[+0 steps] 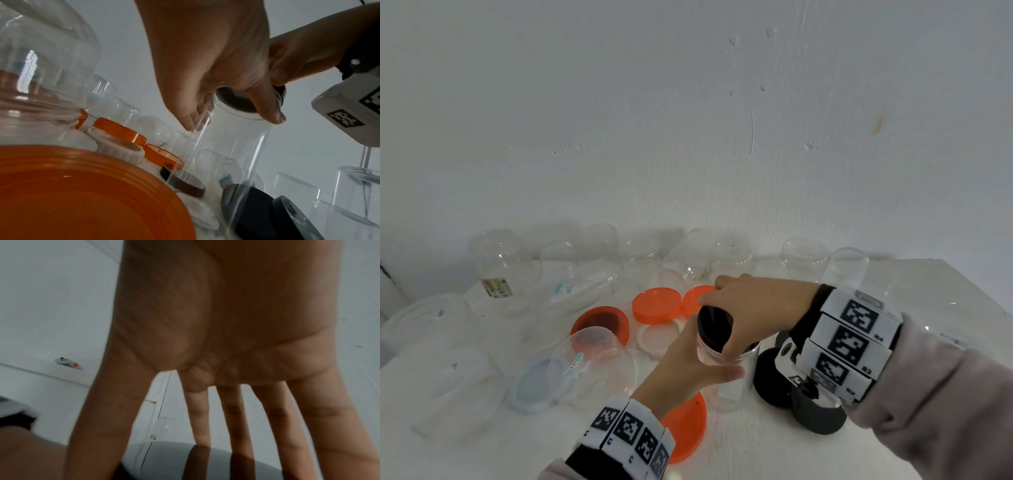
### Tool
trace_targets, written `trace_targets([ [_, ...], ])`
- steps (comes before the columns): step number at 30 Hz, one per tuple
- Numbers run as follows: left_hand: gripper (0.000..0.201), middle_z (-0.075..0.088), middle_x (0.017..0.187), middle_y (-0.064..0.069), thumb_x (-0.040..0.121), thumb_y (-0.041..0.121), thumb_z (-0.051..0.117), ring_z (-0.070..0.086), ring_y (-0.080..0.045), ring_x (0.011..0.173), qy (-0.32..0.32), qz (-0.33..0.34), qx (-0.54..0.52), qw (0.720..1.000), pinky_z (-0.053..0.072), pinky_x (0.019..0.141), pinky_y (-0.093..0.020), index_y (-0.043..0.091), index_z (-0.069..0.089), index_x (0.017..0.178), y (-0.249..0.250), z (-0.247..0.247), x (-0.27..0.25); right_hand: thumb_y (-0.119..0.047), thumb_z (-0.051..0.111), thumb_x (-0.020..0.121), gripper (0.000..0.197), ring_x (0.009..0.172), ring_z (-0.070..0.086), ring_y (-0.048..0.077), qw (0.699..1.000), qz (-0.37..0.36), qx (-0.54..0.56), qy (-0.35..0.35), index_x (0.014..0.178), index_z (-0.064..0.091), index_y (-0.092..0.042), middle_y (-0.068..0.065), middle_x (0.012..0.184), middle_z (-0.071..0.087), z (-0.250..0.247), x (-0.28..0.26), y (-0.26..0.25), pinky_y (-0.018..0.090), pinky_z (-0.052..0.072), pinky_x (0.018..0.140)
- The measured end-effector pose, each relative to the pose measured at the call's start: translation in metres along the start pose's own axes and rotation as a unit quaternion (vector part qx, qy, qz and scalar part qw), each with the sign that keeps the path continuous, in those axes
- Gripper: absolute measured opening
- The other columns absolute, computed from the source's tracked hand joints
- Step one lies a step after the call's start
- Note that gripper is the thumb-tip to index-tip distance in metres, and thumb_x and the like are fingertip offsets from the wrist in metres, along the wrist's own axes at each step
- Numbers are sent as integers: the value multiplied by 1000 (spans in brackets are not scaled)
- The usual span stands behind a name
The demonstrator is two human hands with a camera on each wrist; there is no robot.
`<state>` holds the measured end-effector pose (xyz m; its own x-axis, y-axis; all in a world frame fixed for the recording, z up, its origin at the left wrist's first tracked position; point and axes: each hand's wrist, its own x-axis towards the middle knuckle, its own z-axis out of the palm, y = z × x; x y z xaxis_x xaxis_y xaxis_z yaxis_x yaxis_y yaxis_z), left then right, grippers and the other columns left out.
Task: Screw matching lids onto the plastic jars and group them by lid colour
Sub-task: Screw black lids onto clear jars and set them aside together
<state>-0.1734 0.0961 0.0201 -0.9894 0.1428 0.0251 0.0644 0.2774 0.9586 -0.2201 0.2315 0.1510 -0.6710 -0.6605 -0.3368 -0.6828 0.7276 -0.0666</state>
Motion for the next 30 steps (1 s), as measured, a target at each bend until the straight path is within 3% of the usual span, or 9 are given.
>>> trace_targets([
  [3, 81, 52, 114, 43, 61, 34, 86, 45, 22, 111, 3, -2, 6, 1000, 38, 87, -6, 61, 35, 117, 0, 0, 0, -42, 76, 72, 73, 99, 42, 17, 1000, 4, -19, -19, 135, 41, -29, -7, 104, 35, -5, 4, -2, 29, 47, 72],
  [11, 88, 53, 129, 26, 59, 37, 87, 45, 5, 124, 5, -2, 2, 1000, 36, 107, -26, 55, 33, 126, 1, 2, 0, -35, 81, 70, 79, 99, 39, 11, 999, -25, 8, -38, 138, 41, -33, -11, 108, 34, -12, 6, 3, 29, 43, 77],
  [13, 89, 52, 130, 25, 61, 34, 87, 45, 4, 125, 6, -4, -1, 1000, 36, 107, -25, 53, 32, 129, 1, 3, 0, -37, 81, 69, 79, 98, 39, 11, 999, -29, 13, -37, 137, 41, -34, -12, 106, 34, -11, 7, 5, 29, 42, 77],
  [16, 86, 53, 129, 27, 65, 29, 87, 45, 8, 123, 7, -5, -6, 1000, 35, 99, -15, 56, 33, 126, 0, 3, 0, -40, 81, 68, 80, 99, 38, 9, 999, -34, 16, -27, 138, 42, -34, -12, 106, 35, -10, 9, 7, 27, 42, 78],
  [18, 86, 53, 128, 28, 65, 28, 87, 45, 10, 122, 8, -3, -8, 1000, 36, 95, -11, 56, 33, 126, 0, 3, -1, -44, 81, 67, 80, 98, 38, 8, 999, -36, 14, -14, 137, 44, -33, -16, 98, 35, -8, 9, 7, 25, 40, 75],
  [24, 82, 55, 125, 28, 65, 29, 88, 47, 9, 120, 22, -2, 4, 1000, 39, 97, -15, 56, 36, 123, 2, 4, -1, -48, 80, 67, 76, 95, 40, 9, 999, -44, 7, 31, 133, 49, -29, -21, 85, 30, -3, 9, 7, 18, 34, 63],
  [27, 81, 55, 123, 29, 66, 29, 88, 48, 10, 118, 32, -2, 13, 999, 39, 96, -15, 56, 36, 122, 2, 5, -2, -50, 78, 66, 62, 92, 48, 12, 997, -44, 11, 57, 120, 56, -28, -18, 84, 39, 1, 8, 9, 20, 38, 62],
  [30, 81, 55, 120, 34, 66, 27, 87, 48, 15, 115, 35, -2, 10, 999, 41, 91, -13, 58, 37, 120, 2, 6, -2, -55, 75, 67, 42, 75, 53, 8, 995, -35, 25, 95, 93, 59, -26, -12, 81, 50, 8, 5, 7, 20, 38, 56],
])
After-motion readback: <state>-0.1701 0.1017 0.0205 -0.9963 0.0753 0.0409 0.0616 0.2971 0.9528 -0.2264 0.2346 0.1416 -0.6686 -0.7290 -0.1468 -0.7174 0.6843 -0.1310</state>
